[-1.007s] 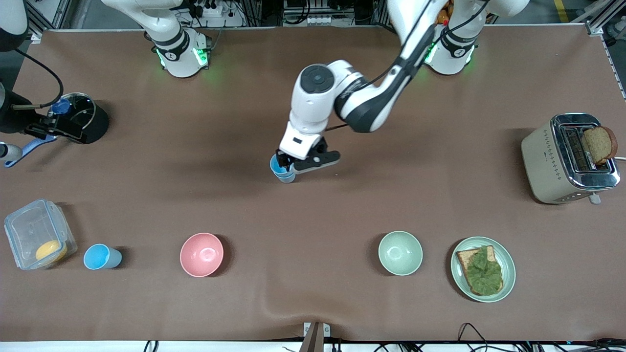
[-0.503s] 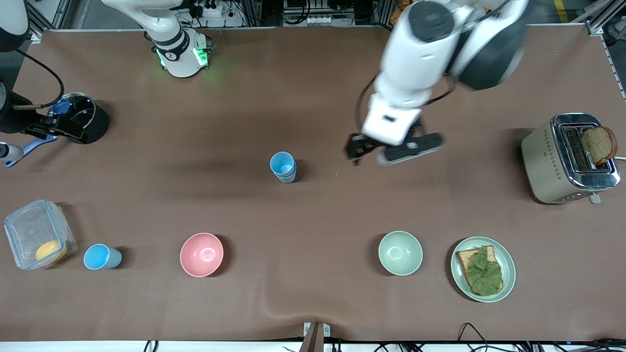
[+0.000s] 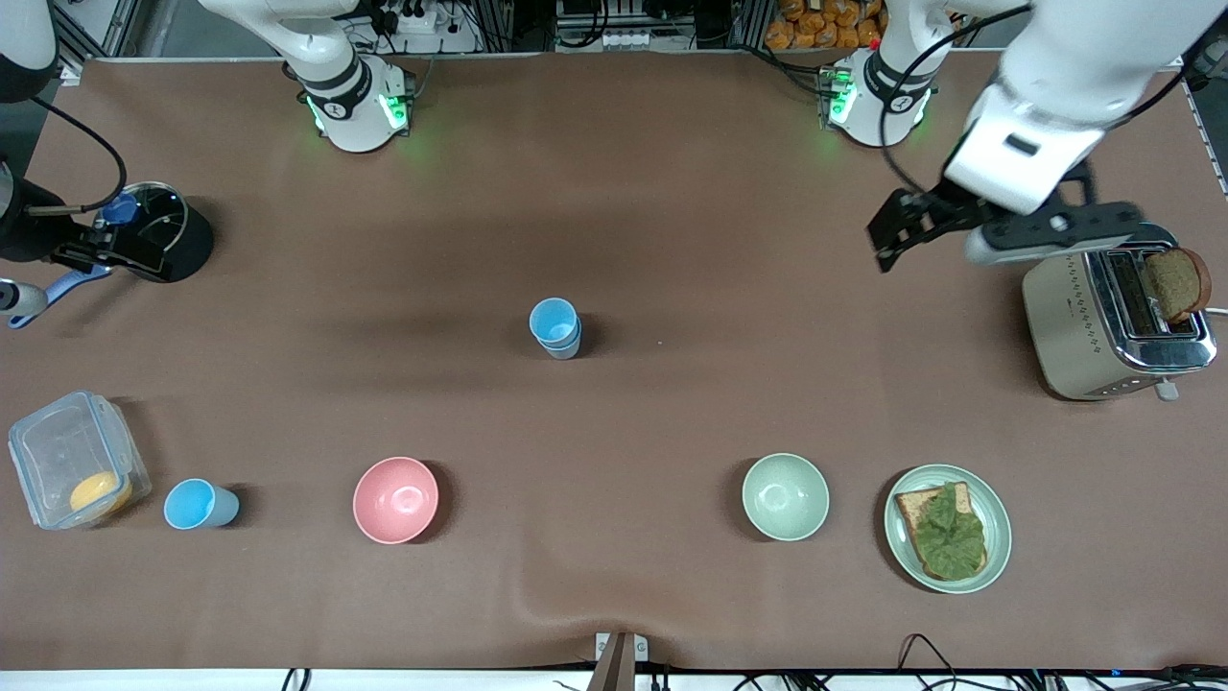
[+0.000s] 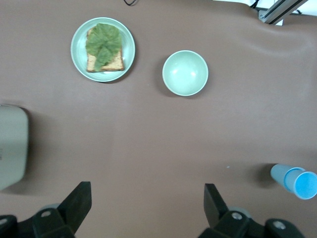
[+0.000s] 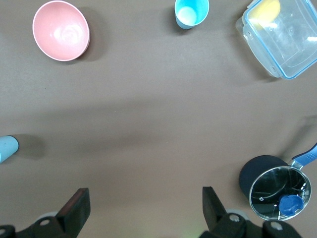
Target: Stack blue cups with both arms
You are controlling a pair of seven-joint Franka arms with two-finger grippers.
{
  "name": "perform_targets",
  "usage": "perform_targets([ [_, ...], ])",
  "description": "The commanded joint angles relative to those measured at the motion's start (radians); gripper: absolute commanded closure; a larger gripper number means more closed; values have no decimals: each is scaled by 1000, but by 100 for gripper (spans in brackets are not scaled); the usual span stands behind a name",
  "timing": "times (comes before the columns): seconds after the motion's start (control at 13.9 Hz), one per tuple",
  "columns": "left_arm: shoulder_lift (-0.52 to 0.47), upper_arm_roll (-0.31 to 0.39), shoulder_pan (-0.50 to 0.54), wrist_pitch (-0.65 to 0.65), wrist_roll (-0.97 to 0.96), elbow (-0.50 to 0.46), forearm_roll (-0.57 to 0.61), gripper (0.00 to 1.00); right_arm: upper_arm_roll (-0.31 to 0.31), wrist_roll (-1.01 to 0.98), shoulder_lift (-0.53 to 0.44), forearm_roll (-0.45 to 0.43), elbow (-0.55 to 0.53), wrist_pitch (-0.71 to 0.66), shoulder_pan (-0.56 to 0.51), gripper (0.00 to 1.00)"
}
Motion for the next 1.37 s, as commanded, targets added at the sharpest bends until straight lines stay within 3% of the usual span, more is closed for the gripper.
perform_targets([
  [0.0, -36, -13, 76, -49, 105, -21, 4, 0, 5, -10, -13, -11, -10, -4, -6, 0],
  [0.29, -56, -30, 225, -59, 283, -41, -14, 0, 3, -11, -12, -11, -10, -10, -7, 0],
  [0.79, -76, -21, 228, -152, 277, -40, -17, 0, 3, -10, -12, -11, -10, -11, -7, 0],
  [1.29, -51, -20, 236, -145, 286, -28, -47, 0, 3, -10, -12, -11, -10, -13, -9, 0],
])
